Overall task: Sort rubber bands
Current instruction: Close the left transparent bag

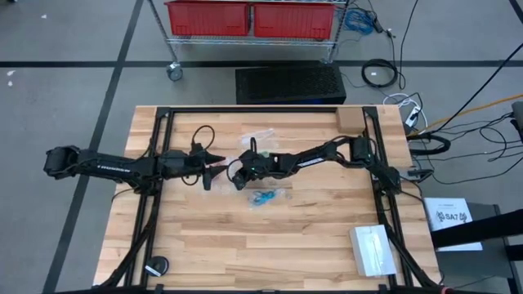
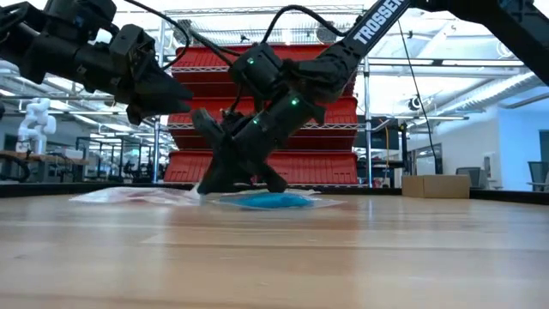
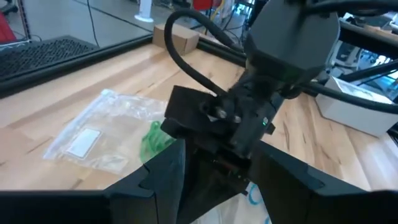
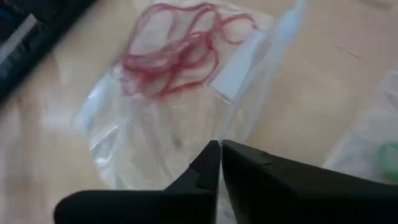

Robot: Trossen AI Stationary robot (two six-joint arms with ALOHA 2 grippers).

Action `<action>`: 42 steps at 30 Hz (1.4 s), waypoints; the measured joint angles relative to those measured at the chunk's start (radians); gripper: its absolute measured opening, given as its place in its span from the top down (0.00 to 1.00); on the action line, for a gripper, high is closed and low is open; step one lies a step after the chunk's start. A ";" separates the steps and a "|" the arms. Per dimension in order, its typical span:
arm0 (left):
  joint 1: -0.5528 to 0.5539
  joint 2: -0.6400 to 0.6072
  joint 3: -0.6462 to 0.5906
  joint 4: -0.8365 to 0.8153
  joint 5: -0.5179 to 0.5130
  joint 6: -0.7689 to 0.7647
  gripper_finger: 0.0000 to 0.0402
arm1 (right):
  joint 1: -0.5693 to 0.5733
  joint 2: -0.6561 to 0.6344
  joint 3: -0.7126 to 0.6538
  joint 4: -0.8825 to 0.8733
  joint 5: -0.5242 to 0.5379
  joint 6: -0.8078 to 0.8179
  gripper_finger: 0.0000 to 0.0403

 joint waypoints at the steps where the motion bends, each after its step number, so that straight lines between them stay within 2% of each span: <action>1: 0.001 -0.002 0.000 0.001 0.000 0.001 0.53 | 0.000 -0.003 0.000 -0.003 0.001 -0.021 0.98; 5: 0.002 -0.018 0.000 0.000 0.001 0.025 0.53 | 0.008 -0.053 0.001 -0.029 0.000 -0.134 0.99; 9: 0.002 -0.042 0.000 -0.006 0.035 0.074 0.53 | 0.030 -0.145 0.000 -0.149 0.002 -0.284 1.00; 15: 0.001 -0.074 0.002 -0.007 0.074 0.193 0.53 | 0.087 -0.312 0.001 -0.383 0.059 -0.489 1.00; 18: 0.001 -0.078 0.002 -0.022 0.085 0.217 0.53 | 0.124 -0.375 0.001 -0.459 0.101 -0.568 1.00; 20: 0.002 -0.078 0.002 -0.017 0.129 0.211 0.53 | 0.142 -0.406 0.001 -0.474 0.102 -0.612 1.00; 29: -0.001 -0.050 0.048 -0.007 0.287 0.125 0.53 | 0.180 -0.448 0.001 -0.495 0.103 -0.698 1.00; 37: -0.001 -0.001 0.105 -0.028 0.318 0.103 0.53 | 0.178 -0.448 0.001 -0.514 0.104 -0.715 1.00; 42: -0.001 0.067 0.120 -0.024 0.334 0.104 0.59 | 0.179 -0.448 0.001 -0.513 0.100 -0.717 1.00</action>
